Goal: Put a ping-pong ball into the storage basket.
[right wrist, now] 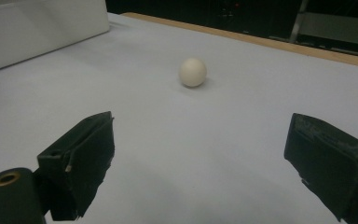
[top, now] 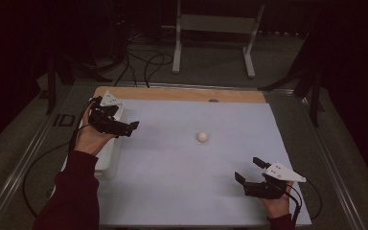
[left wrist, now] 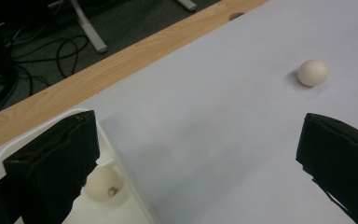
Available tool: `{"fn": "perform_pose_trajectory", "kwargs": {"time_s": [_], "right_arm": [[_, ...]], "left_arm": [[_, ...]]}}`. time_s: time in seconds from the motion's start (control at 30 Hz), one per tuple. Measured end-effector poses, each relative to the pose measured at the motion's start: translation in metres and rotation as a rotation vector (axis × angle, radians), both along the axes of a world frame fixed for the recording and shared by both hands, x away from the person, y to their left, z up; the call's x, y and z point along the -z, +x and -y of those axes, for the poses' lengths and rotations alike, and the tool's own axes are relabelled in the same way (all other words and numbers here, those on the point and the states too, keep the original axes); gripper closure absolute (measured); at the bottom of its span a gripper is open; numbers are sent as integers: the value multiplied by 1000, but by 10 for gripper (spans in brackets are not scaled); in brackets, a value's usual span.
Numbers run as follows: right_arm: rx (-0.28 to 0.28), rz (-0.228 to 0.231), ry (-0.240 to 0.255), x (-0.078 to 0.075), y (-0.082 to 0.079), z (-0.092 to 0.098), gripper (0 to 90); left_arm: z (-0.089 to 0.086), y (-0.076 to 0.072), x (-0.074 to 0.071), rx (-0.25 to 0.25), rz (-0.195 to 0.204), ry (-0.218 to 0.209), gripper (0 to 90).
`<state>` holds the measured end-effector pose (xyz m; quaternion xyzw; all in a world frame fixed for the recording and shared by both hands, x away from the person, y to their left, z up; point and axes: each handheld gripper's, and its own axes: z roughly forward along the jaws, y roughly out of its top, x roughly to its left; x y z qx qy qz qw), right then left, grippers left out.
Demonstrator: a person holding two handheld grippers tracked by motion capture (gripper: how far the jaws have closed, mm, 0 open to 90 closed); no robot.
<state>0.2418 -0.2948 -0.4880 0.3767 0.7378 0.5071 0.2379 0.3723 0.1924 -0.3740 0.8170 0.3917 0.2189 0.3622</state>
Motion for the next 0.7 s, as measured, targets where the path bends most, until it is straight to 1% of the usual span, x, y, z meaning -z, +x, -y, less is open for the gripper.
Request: {"fn": "perform_pose_trajectory", "kwargs": {"time_s": [0.2, 0.6, 0.7], "right_arm": [[0, -1, 2, 0, 0, 0, 81], [1, -1, 4, 0, 0, 0, 81], [0, 0, 5, 0, 0, 1, 81]], "left_arm": [[8, 2, 1, 17, -4, -14, 1], [23, 5, 3, 42, -4, -19, 1], [27, 6, 3, 45, -4, -28, 1]]}}
